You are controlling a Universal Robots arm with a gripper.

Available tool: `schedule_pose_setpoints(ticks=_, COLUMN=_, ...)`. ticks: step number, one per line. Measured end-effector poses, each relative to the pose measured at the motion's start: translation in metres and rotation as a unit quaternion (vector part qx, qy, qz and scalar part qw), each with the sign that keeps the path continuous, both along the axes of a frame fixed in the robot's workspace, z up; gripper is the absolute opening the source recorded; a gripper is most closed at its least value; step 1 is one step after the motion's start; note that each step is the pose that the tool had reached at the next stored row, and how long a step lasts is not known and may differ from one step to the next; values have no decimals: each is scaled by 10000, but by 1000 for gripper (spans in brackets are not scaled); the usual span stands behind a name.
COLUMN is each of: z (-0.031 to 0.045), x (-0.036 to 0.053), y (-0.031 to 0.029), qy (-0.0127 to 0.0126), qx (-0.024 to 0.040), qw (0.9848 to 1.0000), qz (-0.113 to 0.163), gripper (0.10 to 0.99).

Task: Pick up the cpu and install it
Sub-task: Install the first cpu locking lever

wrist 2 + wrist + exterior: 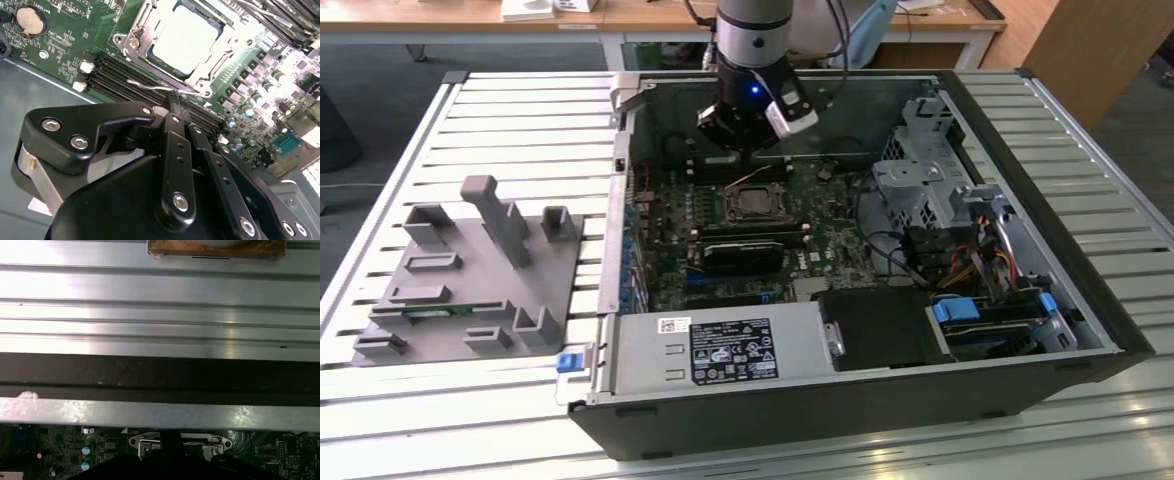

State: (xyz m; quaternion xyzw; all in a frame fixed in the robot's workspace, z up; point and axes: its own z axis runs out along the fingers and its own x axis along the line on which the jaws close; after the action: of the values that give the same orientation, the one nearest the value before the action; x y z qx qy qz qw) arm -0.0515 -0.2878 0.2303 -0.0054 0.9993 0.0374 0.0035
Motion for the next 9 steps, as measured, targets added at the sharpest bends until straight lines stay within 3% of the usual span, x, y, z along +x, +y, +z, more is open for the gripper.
schedule_pose_setpoints(ticks=9, z=-66, x=65, y=16, qy=0, qx=0, qw=10000, qz=0, gripper=106)
